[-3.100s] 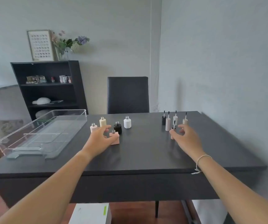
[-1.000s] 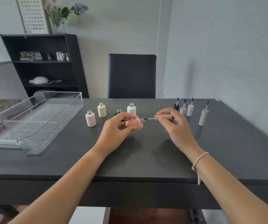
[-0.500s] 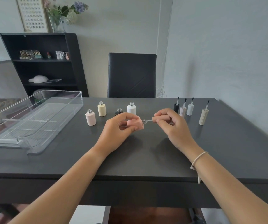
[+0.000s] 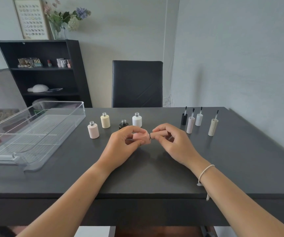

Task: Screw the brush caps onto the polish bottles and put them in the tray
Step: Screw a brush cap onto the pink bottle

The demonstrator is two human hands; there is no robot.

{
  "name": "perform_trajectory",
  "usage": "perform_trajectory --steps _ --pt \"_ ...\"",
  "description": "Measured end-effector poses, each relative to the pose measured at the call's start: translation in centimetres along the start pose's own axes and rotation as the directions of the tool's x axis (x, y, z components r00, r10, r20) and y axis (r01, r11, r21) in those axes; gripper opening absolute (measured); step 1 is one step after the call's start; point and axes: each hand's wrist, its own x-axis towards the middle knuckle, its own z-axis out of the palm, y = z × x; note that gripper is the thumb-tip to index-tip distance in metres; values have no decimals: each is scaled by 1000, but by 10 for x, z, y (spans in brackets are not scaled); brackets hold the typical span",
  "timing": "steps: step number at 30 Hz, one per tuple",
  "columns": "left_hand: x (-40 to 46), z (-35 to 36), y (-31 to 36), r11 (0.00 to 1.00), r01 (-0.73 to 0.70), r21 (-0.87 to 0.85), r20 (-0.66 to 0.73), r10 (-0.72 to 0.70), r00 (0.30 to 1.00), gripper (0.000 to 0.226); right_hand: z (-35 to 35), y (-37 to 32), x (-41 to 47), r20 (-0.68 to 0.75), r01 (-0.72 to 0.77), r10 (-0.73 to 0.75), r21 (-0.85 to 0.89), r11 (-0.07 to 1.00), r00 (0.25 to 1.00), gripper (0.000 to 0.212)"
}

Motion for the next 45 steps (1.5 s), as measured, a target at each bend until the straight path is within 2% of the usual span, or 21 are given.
perform_trajectory --steps 3,7,8,11,14,17,20,21,24,27,28,31,32,35,37,38,41,42,45 --pt "0 0 0 1000 8 -15 -3 -8 1000 34 0 2 1 8 -18 18 -32 999 1000 10" --pt "0 0 1 1000 -6 3 -4 6 1000 35 1 3 1 8 -104 105 -28 994 994 47" --pt "0 0 0 1000 -6 0 -6 6 1000 35 1 3 1 19 -115 115 -16 993 993 48" --pt "0 0 0 1000 -3 -14 -1 3 1000 34 1 4 0 73 -92 87 69 993 994 11" --pt "0 0 1 1000 -2 -19 -3 2 1000 34 1 6 -1 55 -36 33 68 997 998 19" --pt "-1 0 1 1000 0 -16 -8 0 1000 33 1 7 0 -17 -35 35 6 999 999 9" --pt "-1 0 2 1000 6 -19 -9 -6 1000 34 0 11 0 -52 -77 74 -73 994 996 36" --pt "-1 1 3 1000 4 -21 -9 -4 1000 34 0 12 0 -45 -78 74 -82 994 996 36" --pt "-1 1 3 1000 -8 -12 -6 8 1000 35 1 12 -2 6 -33 33 -87 996 999 14" --pt "-1 0 2 1000 -5 5 -3 5 1000 34 1 12 -2 -16 19 -20 -101 995 1000 7" --pt "-1 0 2 1000 -4 1 -4 4 1000 34 1 11 -2 -31 6 -9 -105 994 999 9" --pt "-1 0 2 1000 -5 -4 -6 5 1000 35 1 11 -1 -50 -55 50 -123 991 998 35" --pt "-1 0 2 1000 -6 -5 -7 6 1000 35 1 10 -1 -45 -57 52 -121 991 998 33" --pt "-1 0 2 1000 -10 -8 -9 10 1000 34 1 11 -2 -29 -3 0 -108 994 1000 9" --pt "-1 0 2 1000 -9 5 -8 9 1000 34 1 12 -2 -24 14 -17 -110 994 1000 5" --pt "0 0 2 1000 -9 6 -8 9 1000 34 1 11 -1 -29 4 -8 -109 994 1000 7" --pt "0 0 2 1000 -9 4 -9 9 1000 34 1 12 -1 -49 -60 54 -114 992 997 33" --pt "-1 0 2 1000 -8 1 -10 8 1000 34 1 11 -1 -44 -62 57 -115 991 997 33" --pt "-1 1 2 1000 -10 -13 -14 10 1000 35 1 11 -2 -27 -2 -2 -127 992 1000 11"
